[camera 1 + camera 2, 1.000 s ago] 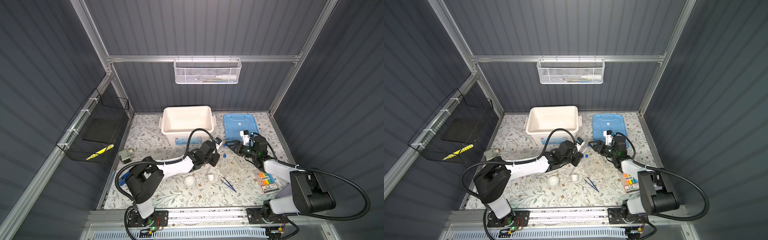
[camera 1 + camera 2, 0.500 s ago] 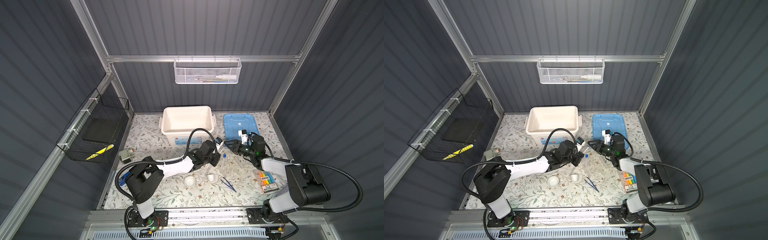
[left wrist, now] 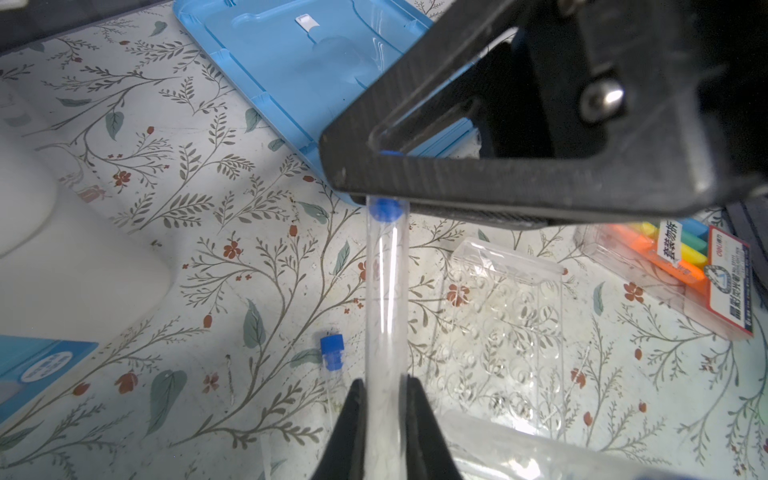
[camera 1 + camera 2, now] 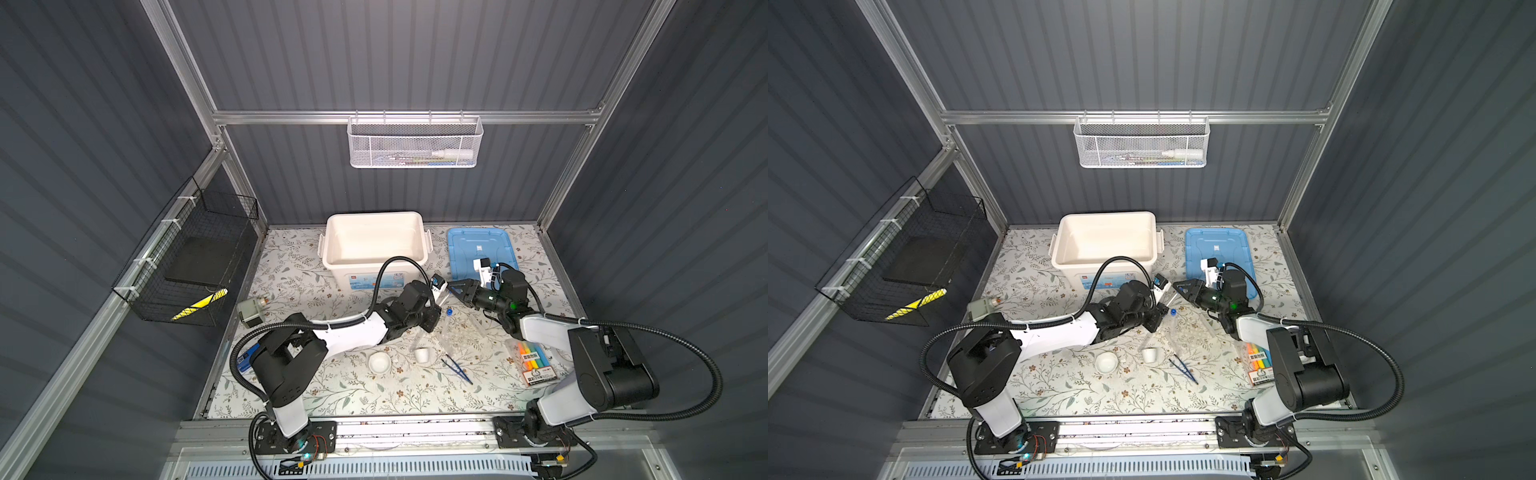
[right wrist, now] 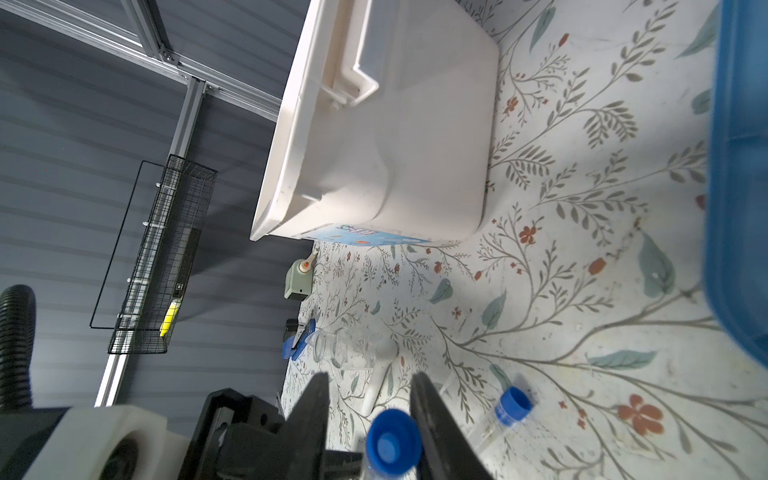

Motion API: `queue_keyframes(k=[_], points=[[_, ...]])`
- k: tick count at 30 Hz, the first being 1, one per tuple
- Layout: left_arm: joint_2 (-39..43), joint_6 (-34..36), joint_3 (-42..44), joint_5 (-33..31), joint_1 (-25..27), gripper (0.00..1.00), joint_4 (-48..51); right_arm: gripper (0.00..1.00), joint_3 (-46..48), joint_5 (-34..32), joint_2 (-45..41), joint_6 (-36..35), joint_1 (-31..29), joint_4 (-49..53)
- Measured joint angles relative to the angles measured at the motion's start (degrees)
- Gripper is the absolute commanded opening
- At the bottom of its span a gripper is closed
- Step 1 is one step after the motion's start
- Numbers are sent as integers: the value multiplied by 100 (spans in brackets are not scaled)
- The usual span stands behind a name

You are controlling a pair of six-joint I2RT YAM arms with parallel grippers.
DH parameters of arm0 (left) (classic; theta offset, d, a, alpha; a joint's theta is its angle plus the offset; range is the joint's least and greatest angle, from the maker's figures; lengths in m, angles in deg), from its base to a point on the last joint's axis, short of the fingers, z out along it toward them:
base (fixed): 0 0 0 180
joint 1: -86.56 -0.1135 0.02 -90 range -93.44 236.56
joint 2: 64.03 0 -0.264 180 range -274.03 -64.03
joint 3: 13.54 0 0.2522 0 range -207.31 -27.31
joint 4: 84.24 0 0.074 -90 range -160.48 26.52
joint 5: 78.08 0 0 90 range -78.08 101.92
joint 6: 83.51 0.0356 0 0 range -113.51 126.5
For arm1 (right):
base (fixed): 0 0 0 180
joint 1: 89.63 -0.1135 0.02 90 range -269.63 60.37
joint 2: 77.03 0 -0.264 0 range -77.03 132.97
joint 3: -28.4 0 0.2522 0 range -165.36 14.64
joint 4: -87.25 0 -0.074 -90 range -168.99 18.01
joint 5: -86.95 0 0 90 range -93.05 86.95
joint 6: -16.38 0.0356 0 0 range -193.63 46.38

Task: Organize the chemistry lab equipment
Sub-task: 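Move the right gripper to the tube's blue cap and close on it, then open the left gripper and pull the tube away with the right gripper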

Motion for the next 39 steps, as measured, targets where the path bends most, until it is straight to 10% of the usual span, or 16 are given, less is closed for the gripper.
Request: queue_keyframes(k=[13, 39], points=[[0, 0, 0, -2, 0, 12, -39, 18, 0, -125, -7, -37, -24, 35], [146, -20, 57, -859, 0, 58, 343, 15, 74, -1637, -1508, -1176, -157, 1119]])
